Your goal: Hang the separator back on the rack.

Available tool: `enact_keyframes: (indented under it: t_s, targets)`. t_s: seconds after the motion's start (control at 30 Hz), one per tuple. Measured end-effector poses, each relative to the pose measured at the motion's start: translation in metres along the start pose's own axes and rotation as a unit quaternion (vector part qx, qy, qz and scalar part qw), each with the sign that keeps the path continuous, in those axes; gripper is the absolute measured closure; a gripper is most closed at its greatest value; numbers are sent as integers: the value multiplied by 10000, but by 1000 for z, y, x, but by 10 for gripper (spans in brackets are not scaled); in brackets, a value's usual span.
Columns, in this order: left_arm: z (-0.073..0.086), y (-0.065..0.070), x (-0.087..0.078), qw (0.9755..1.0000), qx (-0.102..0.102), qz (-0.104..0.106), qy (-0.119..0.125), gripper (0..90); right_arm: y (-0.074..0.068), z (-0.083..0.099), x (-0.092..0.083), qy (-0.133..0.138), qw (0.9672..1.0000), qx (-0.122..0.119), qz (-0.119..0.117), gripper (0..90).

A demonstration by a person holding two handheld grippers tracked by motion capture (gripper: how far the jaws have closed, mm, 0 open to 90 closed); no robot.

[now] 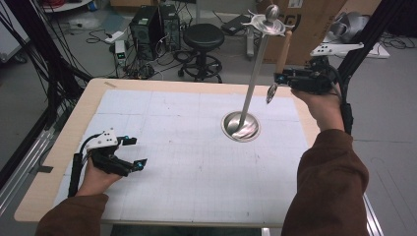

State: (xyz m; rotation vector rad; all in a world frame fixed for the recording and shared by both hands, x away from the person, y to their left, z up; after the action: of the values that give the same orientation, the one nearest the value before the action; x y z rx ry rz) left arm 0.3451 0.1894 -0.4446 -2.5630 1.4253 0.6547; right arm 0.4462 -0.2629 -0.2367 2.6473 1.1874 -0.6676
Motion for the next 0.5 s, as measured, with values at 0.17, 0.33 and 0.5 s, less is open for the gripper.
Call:
enact_keyframes:
  t_s: [0.17,0.33,0.5]
  targets:
    - [0,0,0,10000,1,0,4,83,0,0,1,-19,10000,-9,6,685]
    - [0,0,0,10000,0,-1,7,83,0,0,3,-42,10000,-4,25,684]
    - [-1,0,-1,10000,11,13,42,83,0,1,7,-107,9999,5,30,683]
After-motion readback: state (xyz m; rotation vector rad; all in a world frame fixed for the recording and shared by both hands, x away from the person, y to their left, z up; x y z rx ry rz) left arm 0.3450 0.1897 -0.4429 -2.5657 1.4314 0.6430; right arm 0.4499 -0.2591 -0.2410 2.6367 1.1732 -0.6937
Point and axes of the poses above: each handheld gripper's, and its own axes: x roughly forward along the jaws, z roughly out of its underside, y roughly to its right, the point moved 7 cm from there along x, roughly forward along the jaws, and after that the axes turned 2 degrees about -y, right-handed, at the moved point
